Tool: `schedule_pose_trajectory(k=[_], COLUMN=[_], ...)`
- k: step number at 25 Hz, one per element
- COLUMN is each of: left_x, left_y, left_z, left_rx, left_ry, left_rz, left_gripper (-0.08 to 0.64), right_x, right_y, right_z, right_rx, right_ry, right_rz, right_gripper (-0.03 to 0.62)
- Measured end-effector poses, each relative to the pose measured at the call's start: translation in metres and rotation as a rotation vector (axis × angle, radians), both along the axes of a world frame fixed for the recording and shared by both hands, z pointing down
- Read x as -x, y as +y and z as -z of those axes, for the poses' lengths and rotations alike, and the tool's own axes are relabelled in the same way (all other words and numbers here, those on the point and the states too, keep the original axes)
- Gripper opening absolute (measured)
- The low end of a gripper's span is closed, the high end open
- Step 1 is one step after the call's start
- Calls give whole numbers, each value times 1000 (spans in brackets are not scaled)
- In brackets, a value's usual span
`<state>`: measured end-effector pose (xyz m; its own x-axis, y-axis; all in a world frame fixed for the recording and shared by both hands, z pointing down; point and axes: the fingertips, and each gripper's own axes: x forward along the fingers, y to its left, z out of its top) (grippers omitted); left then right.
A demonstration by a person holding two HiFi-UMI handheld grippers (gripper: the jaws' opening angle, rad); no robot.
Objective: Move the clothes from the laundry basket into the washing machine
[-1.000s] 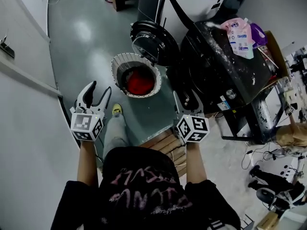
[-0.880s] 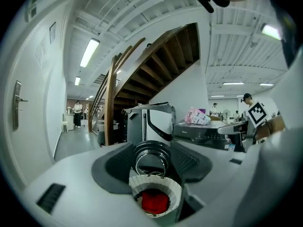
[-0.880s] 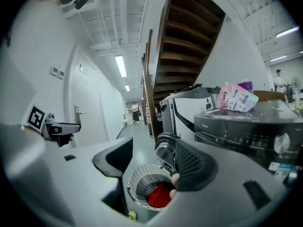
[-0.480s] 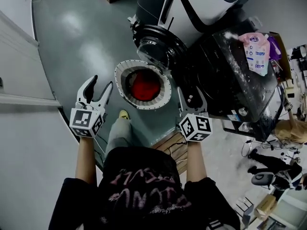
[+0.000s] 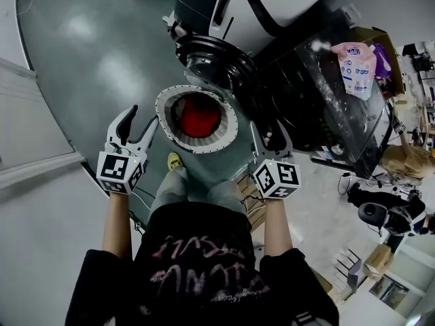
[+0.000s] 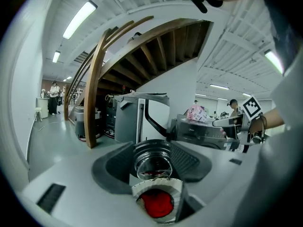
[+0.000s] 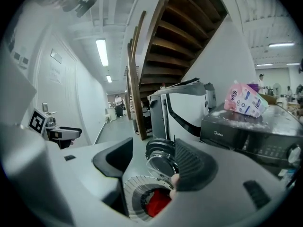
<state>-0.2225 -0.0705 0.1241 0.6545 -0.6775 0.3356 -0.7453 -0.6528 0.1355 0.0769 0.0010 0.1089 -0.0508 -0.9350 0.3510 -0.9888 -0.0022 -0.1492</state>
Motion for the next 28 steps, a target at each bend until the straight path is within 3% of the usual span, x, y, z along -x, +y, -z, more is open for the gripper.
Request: schedule_pose_trajectory(k=[7,19,28], left_x=[-21,-39,-60], left_y=[-4,-14,-21], left_z=[1,-4,-32], left_rx=[36,61,36], left_ry=[-28,-89,-245], left_rz=[-41,61,-68], left_gripper=[245,245,245], right_x=[-8,-34,-27], right_y=[-18,-53,-61], right_z=[3,-19,-48], right_rx=[18,57,113], right_ry=[5,0,45], right_rz=[43,187,300], right_gripper=[281,272,272])
